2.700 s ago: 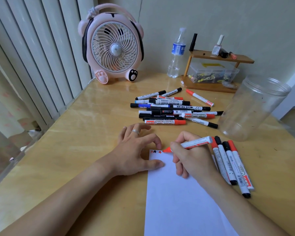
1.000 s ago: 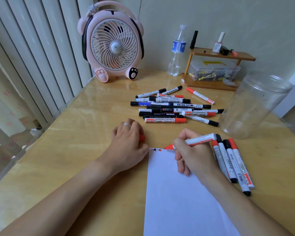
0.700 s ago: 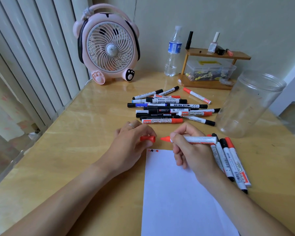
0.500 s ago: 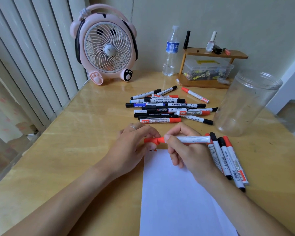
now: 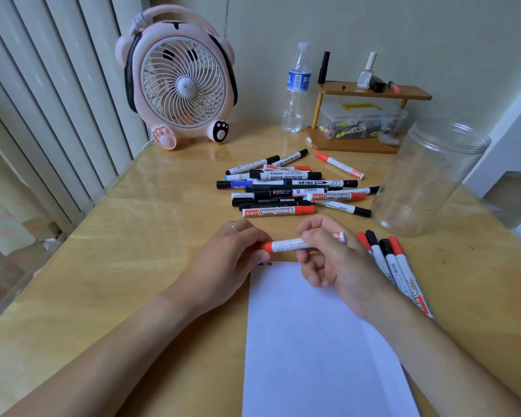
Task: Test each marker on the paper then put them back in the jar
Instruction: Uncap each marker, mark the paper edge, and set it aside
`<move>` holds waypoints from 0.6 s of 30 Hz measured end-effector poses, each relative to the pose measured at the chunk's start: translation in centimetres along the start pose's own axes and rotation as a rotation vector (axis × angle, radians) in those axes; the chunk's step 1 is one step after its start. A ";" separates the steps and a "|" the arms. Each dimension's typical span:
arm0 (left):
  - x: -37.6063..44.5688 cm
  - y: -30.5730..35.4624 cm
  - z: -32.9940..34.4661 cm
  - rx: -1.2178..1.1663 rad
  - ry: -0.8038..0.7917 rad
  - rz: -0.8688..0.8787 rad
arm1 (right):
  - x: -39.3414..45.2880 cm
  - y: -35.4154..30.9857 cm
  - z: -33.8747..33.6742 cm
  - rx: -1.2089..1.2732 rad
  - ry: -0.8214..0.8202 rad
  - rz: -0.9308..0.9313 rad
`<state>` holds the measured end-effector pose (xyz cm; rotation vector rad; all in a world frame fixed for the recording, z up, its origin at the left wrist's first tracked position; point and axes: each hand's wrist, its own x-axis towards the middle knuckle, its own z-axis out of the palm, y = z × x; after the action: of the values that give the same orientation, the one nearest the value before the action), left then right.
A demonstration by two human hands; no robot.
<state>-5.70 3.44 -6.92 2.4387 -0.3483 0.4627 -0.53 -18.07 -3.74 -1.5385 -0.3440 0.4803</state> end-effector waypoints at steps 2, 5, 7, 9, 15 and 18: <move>0.1 -0.2 -0.4 0.049 0.013 0.014 | -0.3 -0.7 -0.9 -0.072 -0.018 0.015; 0.0 -0.1 -0.6 0.017 -0.071 0.001 | -0.5 -1.0 -2.0 -0.335 -0.034 -0.135; -0.3 0.2 -0.5 -0.032 -0.145 -0.006 | -0.6 -0.4 -2.0 -0.502 -0.029 -0.229; -0.5 0.2 -0.3 -0.042 -0.154 -0.011 | -0.6 0.2 -1.6 -0.568 -0.016 -0.281; -0.6 0.3 0.8 0.003 -0.073 -0.020 | -0.4 0.4 -1.5 -0.607 0.077 -0.346; -0.8 0.7 1.0 0.017 0.007 0.012 | -0.6 0.1 -1.5 -0.569 0.068 -0.317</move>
<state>-6.40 2.39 -7.59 2.4516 -0.3577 0.4812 -0.29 -19.63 -3.77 -1.9962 -0.7017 0.0757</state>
